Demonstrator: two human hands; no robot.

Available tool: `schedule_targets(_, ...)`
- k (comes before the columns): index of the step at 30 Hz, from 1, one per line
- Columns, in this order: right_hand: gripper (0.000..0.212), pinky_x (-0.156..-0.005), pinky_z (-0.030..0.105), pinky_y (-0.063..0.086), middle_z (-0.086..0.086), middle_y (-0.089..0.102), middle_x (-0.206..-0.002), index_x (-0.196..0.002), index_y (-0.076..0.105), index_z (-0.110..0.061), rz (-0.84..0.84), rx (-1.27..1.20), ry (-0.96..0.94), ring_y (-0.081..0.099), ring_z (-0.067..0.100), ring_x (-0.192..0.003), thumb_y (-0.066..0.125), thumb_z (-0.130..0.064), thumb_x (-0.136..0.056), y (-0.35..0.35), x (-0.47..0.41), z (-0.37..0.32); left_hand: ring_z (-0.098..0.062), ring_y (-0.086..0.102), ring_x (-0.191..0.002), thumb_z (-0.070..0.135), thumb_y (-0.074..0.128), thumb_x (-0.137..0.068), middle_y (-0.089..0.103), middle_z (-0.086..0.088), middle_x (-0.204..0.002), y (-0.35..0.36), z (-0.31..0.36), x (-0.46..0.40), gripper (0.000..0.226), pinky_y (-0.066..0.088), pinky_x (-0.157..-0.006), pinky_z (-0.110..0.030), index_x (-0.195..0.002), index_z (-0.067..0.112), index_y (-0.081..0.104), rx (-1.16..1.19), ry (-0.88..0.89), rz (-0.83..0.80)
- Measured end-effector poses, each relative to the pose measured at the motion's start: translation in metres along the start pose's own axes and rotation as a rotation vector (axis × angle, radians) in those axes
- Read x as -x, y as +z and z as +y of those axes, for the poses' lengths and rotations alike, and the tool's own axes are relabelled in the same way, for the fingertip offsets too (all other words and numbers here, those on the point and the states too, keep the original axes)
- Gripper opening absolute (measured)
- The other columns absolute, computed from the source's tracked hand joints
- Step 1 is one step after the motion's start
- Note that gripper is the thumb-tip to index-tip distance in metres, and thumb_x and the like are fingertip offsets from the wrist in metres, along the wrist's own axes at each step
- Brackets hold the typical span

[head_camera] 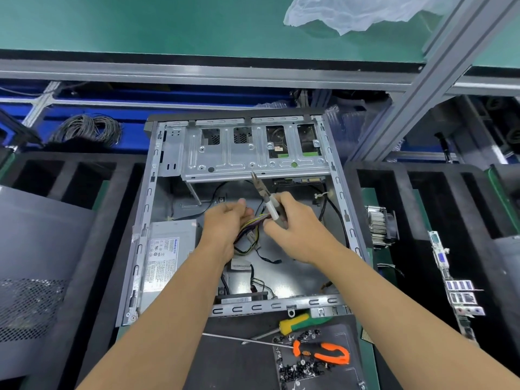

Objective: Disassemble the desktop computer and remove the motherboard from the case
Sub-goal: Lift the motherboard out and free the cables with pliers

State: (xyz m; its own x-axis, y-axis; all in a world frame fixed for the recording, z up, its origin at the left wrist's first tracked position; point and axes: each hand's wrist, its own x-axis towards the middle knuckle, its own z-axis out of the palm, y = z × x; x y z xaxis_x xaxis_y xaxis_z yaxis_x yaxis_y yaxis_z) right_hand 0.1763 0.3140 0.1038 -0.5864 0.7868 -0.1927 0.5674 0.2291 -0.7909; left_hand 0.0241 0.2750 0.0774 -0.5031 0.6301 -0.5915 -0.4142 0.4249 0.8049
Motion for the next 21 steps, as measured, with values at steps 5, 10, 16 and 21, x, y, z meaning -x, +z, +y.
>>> schedule_targets(5,0.036,-0.075,0.038,0.046,-0.005,0.042,-0.123,-0.108,0.041,-0.026,-0.065,0.342,0.034,0.053,0.021,-0.09,0.051,-0.049,-0.082,0.002,0.0,0.013,-0.006,0.063,-0.074,0.01,0.07,-0.087,0.069,0.004,-0.08,0.0,0.003,0.008,0.013,0.046,-0.062,-0.009,-0.08,0.021,0.066,-0.416,0.414,0.092)
schedule_targets(10,0.033,-0.079,0.035,0.049,-0.01,0.044,-0.112,-0.112,0.048,-0.029,0.091,0.131,-0.012,0.054,0.011,-0.089,0.057,-0.046,-0.085,-0.002,0.005,0.003,-0.005,0.064,-0.079,0.008,0.073,-0.085,0.068,0.006,-0.083,-0.003,0.007,0.013,0.014,0.05,-0.067,-0.01,-0.09,0.02,0.066,-0.442,0.505,0.098)
schedule_targets(16,0.013,-0.054,0.012,0.034,-0.015,0.048,-0.062,-0.096,0.057,-0.033,0.215,0.005,-0.138,0.049,0.001,-0.061,0.063,-0.043,-0.09,-0.026,0.035,-0.01,-0.01,0.069,-0.078,0.02,0.077,-0.083,0.073,0.004,-0.079,-0.005,0.019,0.023,0.007,0.055,-0.072,-0.024,-0.089,0.021,0.073,-0.396,0.495,-0.022)
schedule_targets(21,0.014,-0.057,0.011,0.034,-0.018,0.047,-0.068,-0.093,0.055,-0.031,0.273,-0.118,-0.192,0.043,0.004,-0.061,0.067,-0.037,-0.088,-0.033,0.075,-0.023,-0.014,0.065,-0.061,0.024,0.072,-0.087,0.071,-0.005,-0.067,-0.012,0.02,0.06,0.013,0.048,-0.055,-0.02,-0.079,0.014,0.07,-0.29,0.531,-0.094)
